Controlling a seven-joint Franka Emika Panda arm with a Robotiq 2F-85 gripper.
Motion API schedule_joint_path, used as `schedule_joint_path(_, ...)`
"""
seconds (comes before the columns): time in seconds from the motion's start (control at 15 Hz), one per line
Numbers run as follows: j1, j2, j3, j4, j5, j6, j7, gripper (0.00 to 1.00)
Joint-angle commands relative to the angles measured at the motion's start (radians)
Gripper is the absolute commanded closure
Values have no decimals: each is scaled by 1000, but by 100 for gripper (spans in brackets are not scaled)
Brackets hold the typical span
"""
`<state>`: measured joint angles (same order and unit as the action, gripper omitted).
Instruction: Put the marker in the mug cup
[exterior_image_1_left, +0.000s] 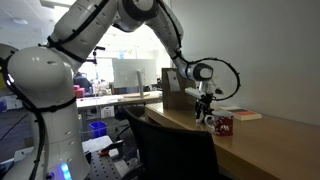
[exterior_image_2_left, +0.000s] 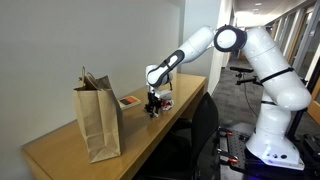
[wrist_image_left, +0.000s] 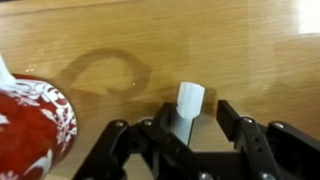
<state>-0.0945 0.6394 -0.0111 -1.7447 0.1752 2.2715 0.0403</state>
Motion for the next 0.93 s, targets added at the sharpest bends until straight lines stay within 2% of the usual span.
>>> schedule_joint_path(0.0,22,2,-6,13,-13,-17,18,76)
schedule_joint_path(0.2,33,-2,-7,12,-16,-22,23,99)
schedule_joint_path(0.33,34,-11,-6,5,-14,-20,20,94)
schedule_joint_path(0.6,38,-61,-6,-24,-18,-28,17,94)
schedule_joint_path(0.73,28,-116,-3,-32,-25,-91,-13,94)
schedule_joint_path(0.87,27,-181,-7,-39,-51,-203,-36,94)
